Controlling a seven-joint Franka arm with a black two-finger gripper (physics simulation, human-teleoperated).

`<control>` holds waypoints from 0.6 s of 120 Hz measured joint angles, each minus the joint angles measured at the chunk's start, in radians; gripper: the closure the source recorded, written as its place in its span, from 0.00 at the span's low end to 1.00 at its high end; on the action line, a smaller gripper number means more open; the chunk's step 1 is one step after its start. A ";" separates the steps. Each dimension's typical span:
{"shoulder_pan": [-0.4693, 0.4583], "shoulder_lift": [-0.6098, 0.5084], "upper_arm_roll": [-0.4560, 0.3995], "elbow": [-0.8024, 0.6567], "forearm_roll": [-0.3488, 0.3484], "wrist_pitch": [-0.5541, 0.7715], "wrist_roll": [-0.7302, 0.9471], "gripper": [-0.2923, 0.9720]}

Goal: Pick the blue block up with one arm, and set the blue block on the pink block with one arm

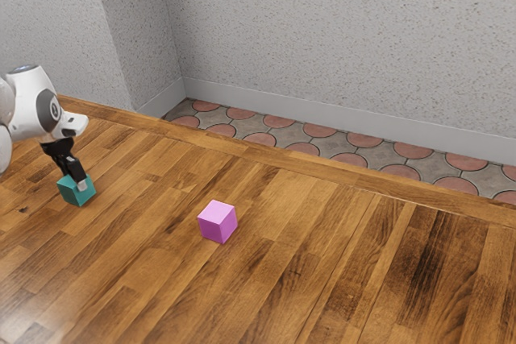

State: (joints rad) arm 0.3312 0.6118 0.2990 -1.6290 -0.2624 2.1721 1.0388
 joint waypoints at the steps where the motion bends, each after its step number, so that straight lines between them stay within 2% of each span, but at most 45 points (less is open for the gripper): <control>1: 0.000 0.001 0.000 0.001 0.000 -0.003 0.001 0.25; 37: 0.005 0.032 0.001 0.052 -0.004 -0.110 0.000 0.25; 72: 0.010 0.036 0.005 0.062 -0.009 -0.151 -0.013 0.25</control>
State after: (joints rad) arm 0.3416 0.6480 0.3042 -1.5670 -0.2714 2.0214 1.0260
